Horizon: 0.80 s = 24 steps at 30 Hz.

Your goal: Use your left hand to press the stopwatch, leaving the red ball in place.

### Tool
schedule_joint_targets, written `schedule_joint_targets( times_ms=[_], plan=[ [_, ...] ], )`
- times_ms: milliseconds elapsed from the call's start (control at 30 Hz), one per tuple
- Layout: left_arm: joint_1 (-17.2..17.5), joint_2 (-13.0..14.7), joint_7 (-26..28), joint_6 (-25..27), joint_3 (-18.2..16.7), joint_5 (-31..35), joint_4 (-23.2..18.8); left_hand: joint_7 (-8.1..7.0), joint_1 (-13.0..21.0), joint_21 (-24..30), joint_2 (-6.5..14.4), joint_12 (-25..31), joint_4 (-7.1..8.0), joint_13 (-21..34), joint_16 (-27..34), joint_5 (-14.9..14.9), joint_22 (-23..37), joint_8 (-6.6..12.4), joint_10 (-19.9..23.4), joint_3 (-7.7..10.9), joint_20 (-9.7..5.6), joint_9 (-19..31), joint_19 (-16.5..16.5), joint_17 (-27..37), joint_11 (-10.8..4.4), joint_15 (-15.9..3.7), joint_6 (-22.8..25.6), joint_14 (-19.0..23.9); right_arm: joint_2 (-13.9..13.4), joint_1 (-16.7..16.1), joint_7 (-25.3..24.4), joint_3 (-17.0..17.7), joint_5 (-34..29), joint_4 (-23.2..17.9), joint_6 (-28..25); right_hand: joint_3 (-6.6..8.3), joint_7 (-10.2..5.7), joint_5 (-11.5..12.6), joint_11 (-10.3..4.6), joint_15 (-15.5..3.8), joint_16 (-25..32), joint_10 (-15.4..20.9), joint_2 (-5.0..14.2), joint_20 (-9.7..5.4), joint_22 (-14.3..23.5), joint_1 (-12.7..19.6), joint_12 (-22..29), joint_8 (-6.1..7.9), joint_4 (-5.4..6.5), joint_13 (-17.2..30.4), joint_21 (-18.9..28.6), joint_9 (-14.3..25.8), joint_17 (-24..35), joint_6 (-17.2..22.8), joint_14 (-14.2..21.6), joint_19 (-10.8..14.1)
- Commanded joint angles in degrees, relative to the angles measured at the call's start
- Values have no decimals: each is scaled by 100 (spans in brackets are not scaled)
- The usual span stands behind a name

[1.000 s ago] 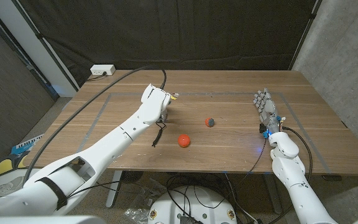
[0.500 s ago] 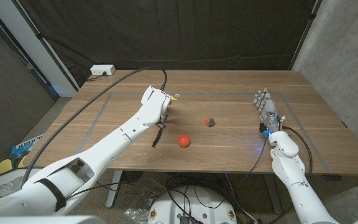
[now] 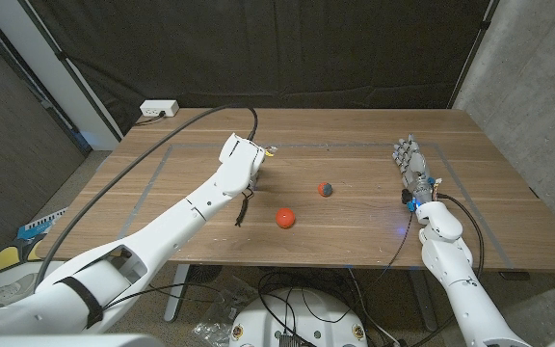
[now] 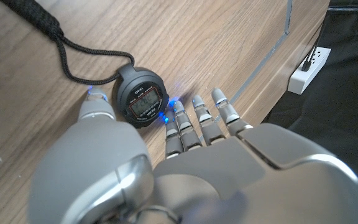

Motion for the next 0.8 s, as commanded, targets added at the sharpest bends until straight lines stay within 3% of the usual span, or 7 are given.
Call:
schedule_joint_targets(
  times_ms=[33, 333, 533, 600, 800],
  plan=[
    [90, 20, 120, 59, -120, 26, -188, 34, -165, -72, -38, -262, 80, 0, 0, 75, -6, -29, -518, -143, 57, 32, -161, -57, 118, 145, -514, -388, -15, -13, -2, 6, -9, -42, -8, 21, -40, 28, 25, 26, -4, 33, -12, 22, 21, -18, 9, -1, 18, 10, -18, 23, -2, 0, 52, 43],
    [475, 118, 866, 279, -502, -263, -638, -54, -566, -196, 96, -410, 355, -3, -9, 104, -19, -3, -931, -324, 163, 38, -396, -115, 151, 177, -940, -882, -41, -41, -19, -8, -46, -155, -86, 23, -55, 28, 27, 23, -5, 31, -13, 22, 21, -10, 8, 3, 11, 10, -19, 23, -2, 9, 52, 45],
    [970, 246, 2027, 338, -923, -940, -1043, -98, -899, -251, 215, -466, 577, -14, -7, 96, -28, 20, -1156, -433, 274, 38, -466, -152, 188, 254, -1052, -1089, -62, -55, -38, -45, -101, -270, -172, 25, -76, 27, 32, 27, -8, 44, -15, 24, 21, -4, 12, 12, 5, 10, -21, 23, -2, 32, 48, 46],
    [1138, 282, 2456, 317, -1067, -1234, -1147, -196, -1032, -276, 262, -506, 666, -28, -4, 90, -37, -2, -1340, -483, 299, 36, -475, -182, 177, 267, -1188, -1178, -66, -60, -44, -59, -118, -304, -199, 25, -87, 27, 37, 28, -7, 45, -16, 24, 21, -3, 13, 18, 3, 10, -22, 23, -3, 48, 50, 46],
    [1638, 395, 3909, 74, -1529, -2265, -1376, -341, -1179, -349, 286, -502, 759, -57, -9, 79, -59, -15, -1480, -561, 401, 28, -546, -245, 124, 277, -1367, -1311, -75, -86, -87, -108, -189, -433, -298, 25, -111, 26, 31, 30, -9, 52, -19, 25, 21, 0, 14, 26, -1, 10, -23, 23, -3, 74, 46, 46]
  ],
)
